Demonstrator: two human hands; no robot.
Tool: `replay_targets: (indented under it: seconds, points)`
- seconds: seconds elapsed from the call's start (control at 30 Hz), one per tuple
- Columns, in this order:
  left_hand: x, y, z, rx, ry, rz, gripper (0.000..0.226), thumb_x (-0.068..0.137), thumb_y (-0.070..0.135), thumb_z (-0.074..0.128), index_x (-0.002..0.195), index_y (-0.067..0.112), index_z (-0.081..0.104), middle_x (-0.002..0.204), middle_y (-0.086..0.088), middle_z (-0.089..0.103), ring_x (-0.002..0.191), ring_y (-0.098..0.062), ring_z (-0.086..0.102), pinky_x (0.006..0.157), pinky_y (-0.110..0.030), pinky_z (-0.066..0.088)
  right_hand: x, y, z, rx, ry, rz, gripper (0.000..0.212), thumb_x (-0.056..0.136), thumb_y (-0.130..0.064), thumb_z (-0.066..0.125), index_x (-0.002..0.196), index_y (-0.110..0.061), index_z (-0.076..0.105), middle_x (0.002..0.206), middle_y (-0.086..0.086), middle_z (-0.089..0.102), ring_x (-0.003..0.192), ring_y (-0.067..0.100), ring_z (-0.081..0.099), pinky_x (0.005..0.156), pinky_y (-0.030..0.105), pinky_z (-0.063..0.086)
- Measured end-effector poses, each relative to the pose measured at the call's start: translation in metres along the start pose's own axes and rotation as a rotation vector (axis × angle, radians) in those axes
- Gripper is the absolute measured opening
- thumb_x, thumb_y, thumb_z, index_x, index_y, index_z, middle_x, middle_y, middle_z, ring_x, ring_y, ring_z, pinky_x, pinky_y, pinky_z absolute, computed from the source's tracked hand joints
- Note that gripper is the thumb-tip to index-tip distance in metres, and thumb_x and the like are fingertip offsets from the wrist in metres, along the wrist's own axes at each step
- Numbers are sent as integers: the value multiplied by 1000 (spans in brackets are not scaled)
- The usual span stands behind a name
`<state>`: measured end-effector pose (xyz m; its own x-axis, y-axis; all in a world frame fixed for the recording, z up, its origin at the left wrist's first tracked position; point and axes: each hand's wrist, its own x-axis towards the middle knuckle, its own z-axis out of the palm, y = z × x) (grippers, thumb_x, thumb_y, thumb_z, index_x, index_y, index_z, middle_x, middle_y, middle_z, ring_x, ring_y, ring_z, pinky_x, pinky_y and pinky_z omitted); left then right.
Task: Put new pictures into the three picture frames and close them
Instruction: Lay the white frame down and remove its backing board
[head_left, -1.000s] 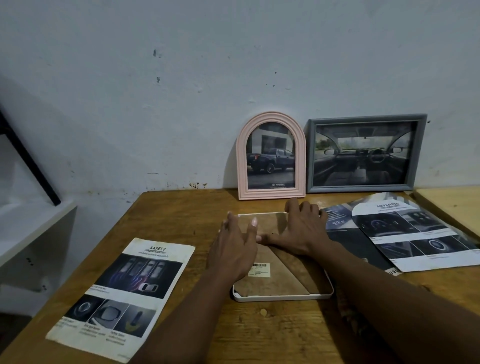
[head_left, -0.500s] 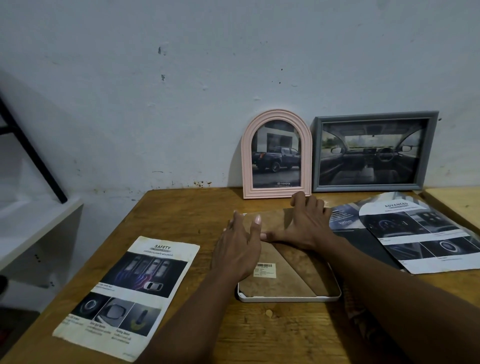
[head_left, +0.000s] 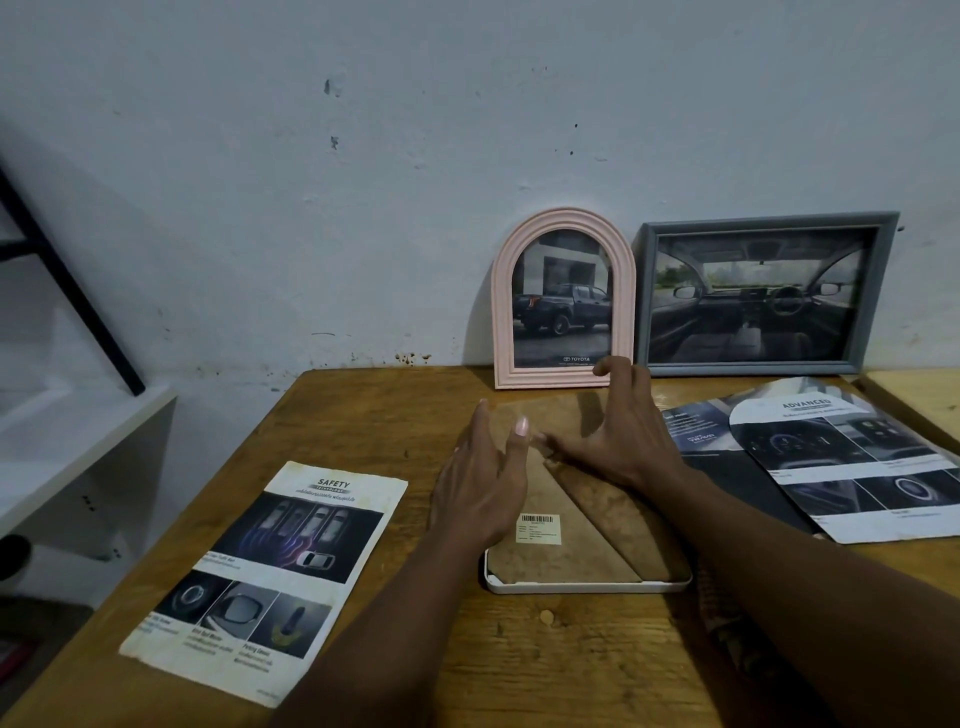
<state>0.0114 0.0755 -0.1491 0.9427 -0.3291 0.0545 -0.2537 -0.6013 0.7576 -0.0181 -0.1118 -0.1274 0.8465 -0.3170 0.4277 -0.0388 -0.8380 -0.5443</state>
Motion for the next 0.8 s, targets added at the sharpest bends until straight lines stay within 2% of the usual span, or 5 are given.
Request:
replay_targets:
  seconds: [0.2, 0.33, 0.47, 0.6, 0.8]
  points:
    - [-1, -2, -6, -162, 65, 56, 89, 78, 92, 18, 156, 52, 1, 168, 8, 21, 150, -27, 30, 116, -59, 31, 8, -9, -8, 176, 173, 47, 71, 70, -52, 82, 119, -26, 37, 118, -2, 40, 102, 11, 44, 76, 20, 41]
    - [-1, -2, -4, -133, 52, 42, 96, 72, 98, 12, 155, 53, 0, 168, 8, 19, 151, -27, 29, 116, -60, 30, 10, 0, -13, 384, 251, 309, 44, 85, -36, 74, 115, -22, 45, 101, 4, 57, 90, 21, 60, 79, 34, 54]
    - [0, 0, -1, -80, 19, 1, 96, 72, 97, 9, 155, 52, -5, 170, 6, 16, 152, -31, 27, 117, -61, 27, 7, 6, -13, 526, 162, 431, 36, 88, -32, 72, 115, -17, 53, 100, -3, 55, 91, 15, 56, 77, 30, 49]
    - [-1, 1, -4, -107, -8, -28, 96, 74, 97, 14, 156, 50, -3, 169, 4, 20, 151, -33, 27, 117, -60, 26, 7, 0, -13, 805, 280, 486, 31, 89, -26, 70, 115, -12, 57, 104, 3, 58, 91, 13, 56, 73, 26, 47]
    - [14, 1, -9, -350, -49, -88, 102, 60, 106, 32, 146, 51, 32, 146, 6, 54, 132, -28, 52, 109, -60, 40, 11, -14, -20, 746, 495, 487, 18, 90, -22, 67, 104, -11, 63, 88, -4, 60, 81, 10, 58, 73, 24, 51]
